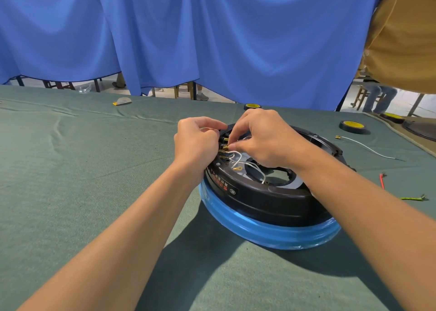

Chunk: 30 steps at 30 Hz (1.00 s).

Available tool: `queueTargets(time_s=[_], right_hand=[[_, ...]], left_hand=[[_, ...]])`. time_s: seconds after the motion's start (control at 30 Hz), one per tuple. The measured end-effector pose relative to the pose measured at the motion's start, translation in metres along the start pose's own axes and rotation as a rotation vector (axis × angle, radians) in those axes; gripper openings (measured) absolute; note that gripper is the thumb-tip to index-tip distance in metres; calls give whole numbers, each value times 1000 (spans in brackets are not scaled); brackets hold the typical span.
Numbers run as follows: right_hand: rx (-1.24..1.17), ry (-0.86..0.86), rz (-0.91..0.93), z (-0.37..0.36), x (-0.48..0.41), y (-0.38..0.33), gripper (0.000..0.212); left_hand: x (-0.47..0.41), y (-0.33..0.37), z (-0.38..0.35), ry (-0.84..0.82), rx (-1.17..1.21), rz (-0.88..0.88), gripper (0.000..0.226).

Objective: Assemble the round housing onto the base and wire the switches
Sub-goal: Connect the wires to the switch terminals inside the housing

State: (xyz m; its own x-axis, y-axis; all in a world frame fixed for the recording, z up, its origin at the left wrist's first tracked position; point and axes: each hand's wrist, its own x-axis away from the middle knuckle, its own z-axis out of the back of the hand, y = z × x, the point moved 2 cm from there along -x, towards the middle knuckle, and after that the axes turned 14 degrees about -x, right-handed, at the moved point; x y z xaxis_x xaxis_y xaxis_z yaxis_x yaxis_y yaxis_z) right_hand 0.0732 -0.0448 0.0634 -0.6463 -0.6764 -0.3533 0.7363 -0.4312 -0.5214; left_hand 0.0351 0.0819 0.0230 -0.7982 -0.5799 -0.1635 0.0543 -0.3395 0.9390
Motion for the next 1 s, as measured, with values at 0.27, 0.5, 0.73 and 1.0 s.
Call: queueTargets(time_s=[0.27,0.5,0.73,1.0], right_hand=[[-52,-5,-27,1,0,1,6],[-125,0,-59,3,-2,5,4],[-121,28,-74,3,-3,7,6],[-116,48,-69,2,-2,8,5]], left_hand=[[2,2,1,1,1,4,36],[2,1,2,0,-1,-1,35],[1,1,2,-10,10,5,35],[1,1,1,-4,6,5,33]])
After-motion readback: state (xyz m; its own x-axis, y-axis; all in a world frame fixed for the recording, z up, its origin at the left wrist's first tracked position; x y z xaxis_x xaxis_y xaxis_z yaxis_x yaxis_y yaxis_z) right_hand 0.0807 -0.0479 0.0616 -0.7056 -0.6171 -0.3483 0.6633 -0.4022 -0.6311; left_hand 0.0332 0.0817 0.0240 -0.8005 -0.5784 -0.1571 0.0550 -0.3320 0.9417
